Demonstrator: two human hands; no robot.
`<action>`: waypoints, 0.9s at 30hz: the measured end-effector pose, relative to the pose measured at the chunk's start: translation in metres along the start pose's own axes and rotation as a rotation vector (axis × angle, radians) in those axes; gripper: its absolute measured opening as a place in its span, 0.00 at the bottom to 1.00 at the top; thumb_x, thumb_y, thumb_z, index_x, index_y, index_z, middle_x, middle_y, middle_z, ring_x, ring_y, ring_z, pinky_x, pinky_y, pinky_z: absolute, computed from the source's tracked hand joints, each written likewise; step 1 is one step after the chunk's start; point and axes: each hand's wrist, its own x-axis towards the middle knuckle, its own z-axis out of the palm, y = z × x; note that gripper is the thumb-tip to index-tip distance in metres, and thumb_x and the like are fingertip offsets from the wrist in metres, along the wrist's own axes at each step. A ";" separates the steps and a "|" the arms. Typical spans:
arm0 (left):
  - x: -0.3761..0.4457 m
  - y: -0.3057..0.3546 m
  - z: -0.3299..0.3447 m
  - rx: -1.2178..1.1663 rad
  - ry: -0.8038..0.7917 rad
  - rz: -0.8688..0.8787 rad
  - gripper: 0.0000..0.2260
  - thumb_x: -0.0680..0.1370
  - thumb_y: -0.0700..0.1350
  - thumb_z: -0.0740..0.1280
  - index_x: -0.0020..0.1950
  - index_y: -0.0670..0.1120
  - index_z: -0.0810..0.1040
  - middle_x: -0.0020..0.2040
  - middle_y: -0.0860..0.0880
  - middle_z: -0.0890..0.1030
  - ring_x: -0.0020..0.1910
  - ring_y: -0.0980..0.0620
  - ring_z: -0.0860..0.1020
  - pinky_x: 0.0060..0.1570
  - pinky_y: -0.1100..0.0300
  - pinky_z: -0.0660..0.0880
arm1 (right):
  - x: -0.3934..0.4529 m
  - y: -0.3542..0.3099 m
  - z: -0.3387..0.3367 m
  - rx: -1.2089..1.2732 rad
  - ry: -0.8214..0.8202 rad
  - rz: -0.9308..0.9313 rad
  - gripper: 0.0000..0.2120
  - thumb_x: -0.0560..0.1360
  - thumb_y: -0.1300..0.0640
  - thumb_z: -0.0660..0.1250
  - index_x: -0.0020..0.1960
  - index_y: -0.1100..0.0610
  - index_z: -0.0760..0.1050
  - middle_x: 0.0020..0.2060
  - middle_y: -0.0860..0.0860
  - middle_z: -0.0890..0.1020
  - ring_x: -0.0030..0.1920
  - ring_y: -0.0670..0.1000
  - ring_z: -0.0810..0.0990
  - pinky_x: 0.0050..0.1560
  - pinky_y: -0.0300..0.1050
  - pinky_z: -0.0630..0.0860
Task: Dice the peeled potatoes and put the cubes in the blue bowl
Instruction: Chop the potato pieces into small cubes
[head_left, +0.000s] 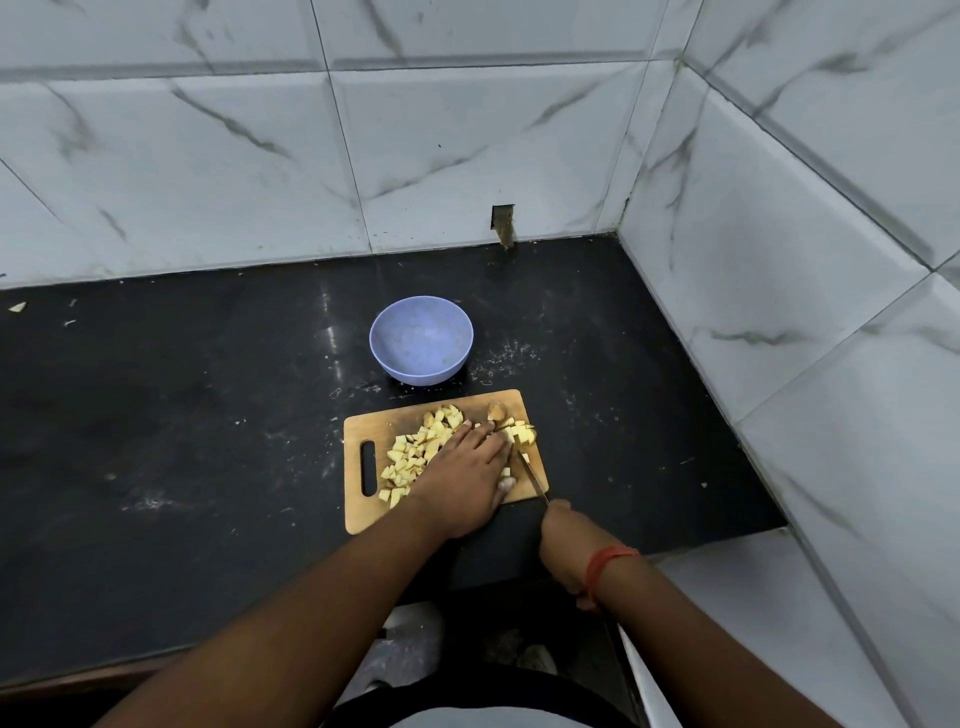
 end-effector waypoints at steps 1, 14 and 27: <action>0.000 -0.001 0.001 -0.007 0.006 0.003 0.27 0.85 0.57 0.51 0.80 0.43 0.61 0.77 0.47 0.64 0.79 0.47 0.56 0.80 0.50 0.46 | -0.004 0.003 -0.002 0.024 -0.030 -0.027 0.18 0.79 0.61 0.59 0.67 0.64 0.66 0.45 0.55 0.76 0.39 0.53 0.75 0.35 0.39 0.68; -0.018 -0.008 0.006 -0.056 0.199 -0.017 0.26 0.84 0.56 0.52 0.78 0.44 0.66 0.78 0.44 0.66 0.79 0.47 0.58 0.80 0.50 0.47 | -0.009 0.014 -0.016 0.827 0.051 -0.087 0.07 0.83 0.54 0.54 0.53 0.57 0.67 0.32 0.54 0.74 0.24 0.49 0.73 0.24 0.42 0.72; -0.080 -0.040 0.025 -0.216 0.276 -0.479 0.33 0.83 0.63 0.51 0.81 0.44 0.58 0.82 0.44 0.55 0.82 0.48 0.49 0.79 0.43 0.52 | 0.077 -0.035 -0.008 0.484 0.495 -0.409 0.24 0.79 0.65 0.55 0.73 0.52 0.66 0.69 0.48 0.71 0.67 0.48 0.71 0.66 0.40 0.69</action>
